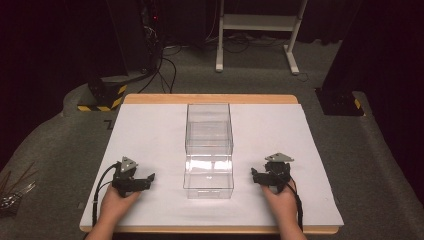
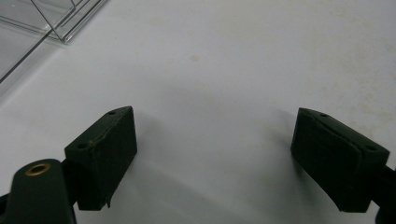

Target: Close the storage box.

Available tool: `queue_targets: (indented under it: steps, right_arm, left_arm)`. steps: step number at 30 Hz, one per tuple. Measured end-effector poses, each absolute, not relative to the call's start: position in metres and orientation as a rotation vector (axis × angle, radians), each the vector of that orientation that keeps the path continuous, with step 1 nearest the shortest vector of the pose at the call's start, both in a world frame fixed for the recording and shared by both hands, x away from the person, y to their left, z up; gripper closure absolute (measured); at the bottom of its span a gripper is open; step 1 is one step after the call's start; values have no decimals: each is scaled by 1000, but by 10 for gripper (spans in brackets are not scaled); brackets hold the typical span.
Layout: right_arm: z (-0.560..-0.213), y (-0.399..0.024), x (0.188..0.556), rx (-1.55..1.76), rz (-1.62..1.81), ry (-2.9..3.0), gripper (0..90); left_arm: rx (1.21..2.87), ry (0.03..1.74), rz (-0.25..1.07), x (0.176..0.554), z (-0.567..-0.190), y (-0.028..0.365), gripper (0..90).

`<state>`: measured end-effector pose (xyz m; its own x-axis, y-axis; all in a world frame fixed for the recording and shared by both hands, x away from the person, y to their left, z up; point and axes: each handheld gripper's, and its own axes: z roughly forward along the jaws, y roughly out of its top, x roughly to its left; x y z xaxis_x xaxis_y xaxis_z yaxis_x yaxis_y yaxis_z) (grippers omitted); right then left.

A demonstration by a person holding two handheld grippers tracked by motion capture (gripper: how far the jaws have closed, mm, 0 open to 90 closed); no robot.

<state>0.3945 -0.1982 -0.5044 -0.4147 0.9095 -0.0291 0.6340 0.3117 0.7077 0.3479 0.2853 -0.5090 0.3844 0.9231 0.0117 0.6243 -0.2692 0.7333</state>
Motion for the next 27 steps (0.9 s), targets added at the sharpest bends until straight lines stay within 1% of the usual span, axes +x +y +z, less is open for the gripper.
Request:
queue_targets:
  steps: [27]
  right_arm:
    - [-502, -200, 394, 1357, 883, 2166, 133]
  left_arm:
    - [1996, 1325, 595, 348, -509, 285, 148]
